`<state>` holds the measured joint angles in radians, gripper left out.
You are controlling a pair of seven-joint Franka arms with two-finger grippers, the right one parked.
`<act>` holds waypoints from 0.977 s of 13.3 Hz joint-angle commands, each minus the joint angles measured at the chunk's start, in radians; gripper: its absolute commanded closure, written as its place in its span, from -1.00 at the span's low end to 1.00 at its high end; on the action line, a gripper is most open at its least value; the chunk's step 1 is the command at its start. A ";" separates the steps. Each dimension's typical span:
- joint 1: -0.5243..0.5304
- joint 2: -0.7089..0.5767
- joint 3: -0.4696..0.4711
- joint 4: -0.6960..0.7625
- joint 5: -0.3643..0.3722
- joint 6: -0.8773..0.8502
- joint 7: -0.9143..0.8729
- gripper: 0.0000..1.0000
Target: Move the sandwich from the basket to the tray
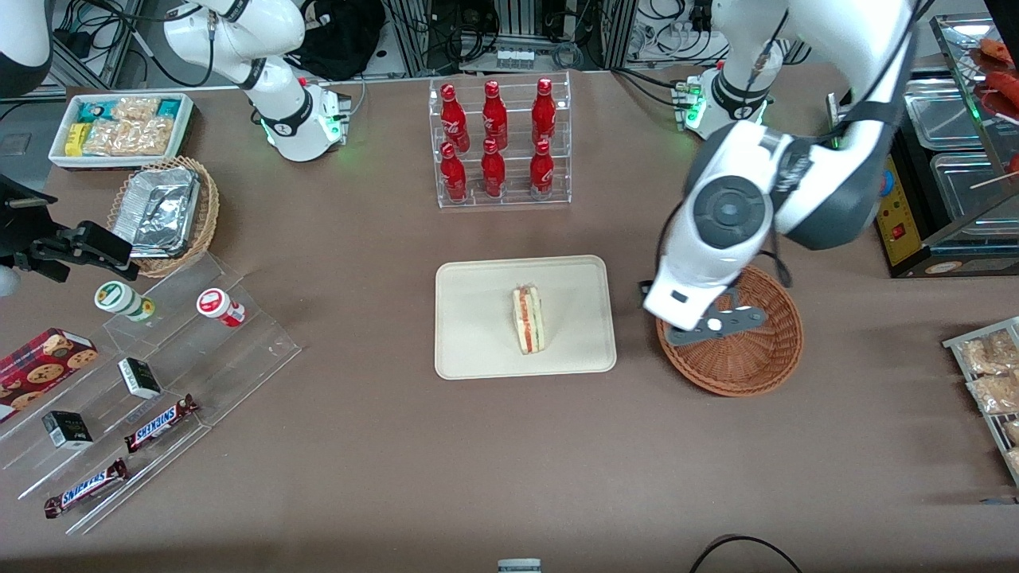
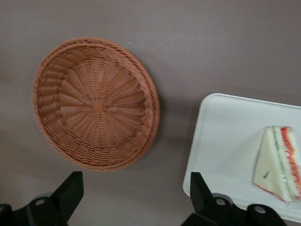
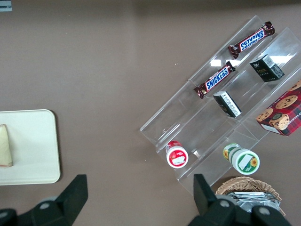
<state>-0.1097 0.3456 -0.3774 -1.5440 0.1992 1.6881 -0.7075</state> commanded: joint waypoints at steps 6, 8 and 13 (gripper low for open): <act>0.116 -0.233 0.000 -0.171 -0.081 -0.065 0.267 -1.00; 0.114 -0.258 0.026 -0.173 -0.090 -0.089 0.325 -1.00; 0.087 -0.338 0.202 -0.147 -0.162 -0.235 0.560 -1.00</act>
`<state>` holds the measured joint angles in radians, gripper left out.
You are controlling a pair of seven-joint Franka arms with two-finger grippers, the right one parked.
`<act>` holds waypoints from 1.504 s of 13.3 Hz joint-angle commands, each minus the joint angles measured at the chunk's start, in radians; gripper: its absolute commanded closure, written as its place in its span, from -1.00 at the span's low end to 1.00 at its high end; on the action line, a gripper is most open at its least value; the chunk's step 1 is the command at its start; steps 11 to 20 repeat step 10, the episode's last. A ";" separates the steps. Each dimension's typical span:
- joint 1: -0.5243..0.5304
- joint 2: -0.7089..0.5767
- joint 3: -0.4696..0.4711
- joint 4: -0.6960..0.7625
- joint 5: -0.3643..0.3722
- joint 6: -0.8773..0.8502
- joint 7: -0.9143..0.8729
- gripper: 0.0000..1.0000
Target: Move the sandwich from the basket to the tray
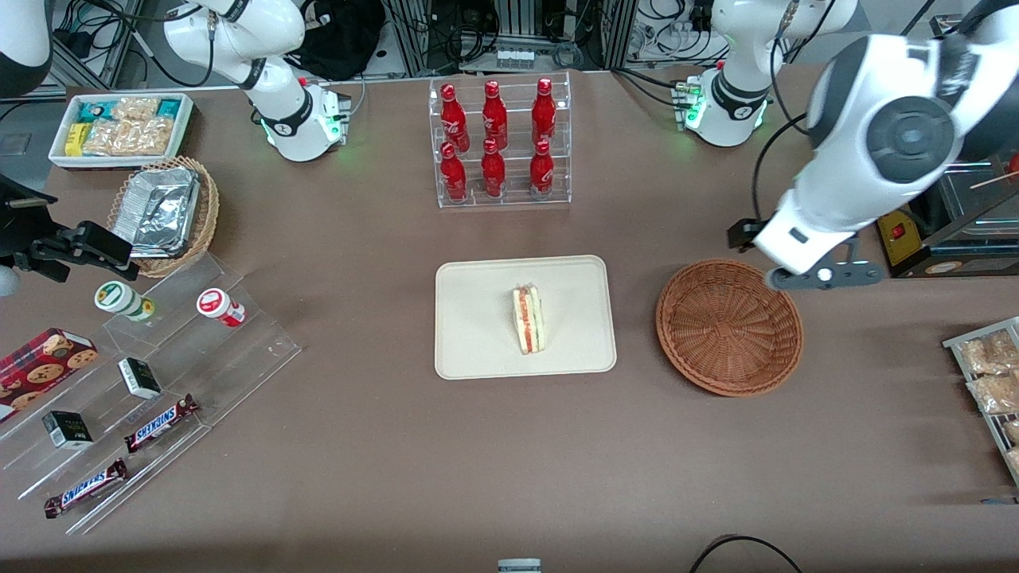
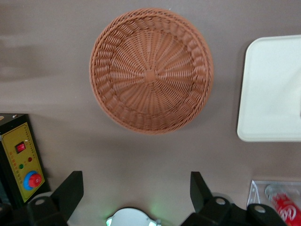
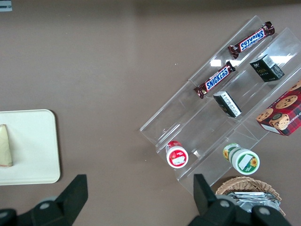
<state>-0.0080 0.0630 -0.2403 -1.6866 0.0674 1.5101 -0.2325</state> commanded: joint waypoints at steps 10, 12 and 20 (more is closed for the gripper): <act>-0.015 -0.092 0.217 0.125 -0.061 -0.150 0.256 -1.00; -0.015 -0.092 0.217 0.125 -0.061 -0.150 0.256 -1.00; -0.015 -0.092 0.217 0.125 -0.061 -0.150 0.256 -1.00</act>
